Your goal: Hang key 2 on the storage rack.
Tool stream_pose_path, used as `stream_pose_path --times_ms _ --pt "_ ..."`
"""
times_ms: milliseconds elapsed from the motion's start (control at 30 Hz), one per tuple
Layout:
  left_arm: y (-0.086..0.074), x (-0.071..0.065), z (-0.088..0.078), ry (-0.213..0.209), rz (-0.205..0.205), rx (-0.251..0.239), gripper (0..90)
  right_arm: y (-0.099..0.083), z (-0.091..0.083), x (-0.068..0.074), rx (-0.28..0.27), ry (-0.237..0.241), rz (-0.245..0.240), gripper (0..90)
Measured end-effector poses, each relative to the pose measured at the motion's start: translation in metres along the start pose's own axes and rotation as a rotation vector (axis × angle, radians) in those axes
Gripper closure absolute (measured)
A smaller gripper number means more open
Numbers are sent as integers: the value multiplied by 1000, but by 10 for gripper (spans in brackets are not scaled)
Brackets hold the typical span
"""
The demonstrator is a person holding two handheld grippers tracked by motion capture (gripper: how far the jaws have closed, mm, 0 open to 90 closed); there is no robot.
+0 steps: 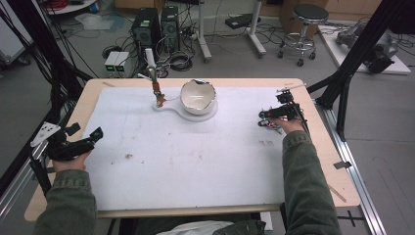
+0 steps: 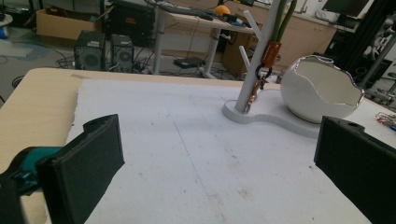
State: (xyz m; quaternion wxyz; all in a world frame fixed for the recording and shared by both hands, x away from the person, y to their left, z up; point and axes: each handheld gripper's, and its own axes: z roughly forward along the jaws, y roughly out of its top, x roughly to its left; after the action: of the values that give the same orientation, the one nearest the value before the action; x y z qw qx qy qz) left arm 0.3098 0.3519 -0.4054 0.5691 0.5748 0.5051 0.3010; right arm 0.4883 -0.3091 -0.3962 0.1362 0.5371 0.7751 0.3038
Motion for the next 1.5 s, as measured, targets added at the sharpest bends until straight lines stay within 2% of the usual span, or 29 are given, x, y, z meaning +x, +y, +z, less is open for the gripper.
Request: stream_pose_path --times_ms 433,567,833,933,1100,1200,1267,1367,1500 --pt "0 0 0 -1 -1 -1 17 -13 6 -10 65 -24 51 251" --pt "0 0 0 -1 -1 -1 17 -17 9 -11 87 -27 57 346" --pt "0 0 0 -1 0 0 17 -18 9 -11 95 -34 76 567" --pt "0 0 0 -1 0 0 17 -19 9 -12 101 -32 81 612" --pt "0 -1 1 -1 1 -1 17 -18 10 -6 116 -70 44 615" --pt "0 -1 1 -1 1 -1 17 -18 11 -3 126 -63 37 632" --pt "0 -1 1 -1 1 0 17 -18 11 -2 133 -65 16 661" --pt "0 -1 1 -1 1 -1 17 -19 11 -1 143 -30 -6 730" --pt "0 -1 1 -1 -1 -1 17 -20 10 1 148 -2 -1 767"
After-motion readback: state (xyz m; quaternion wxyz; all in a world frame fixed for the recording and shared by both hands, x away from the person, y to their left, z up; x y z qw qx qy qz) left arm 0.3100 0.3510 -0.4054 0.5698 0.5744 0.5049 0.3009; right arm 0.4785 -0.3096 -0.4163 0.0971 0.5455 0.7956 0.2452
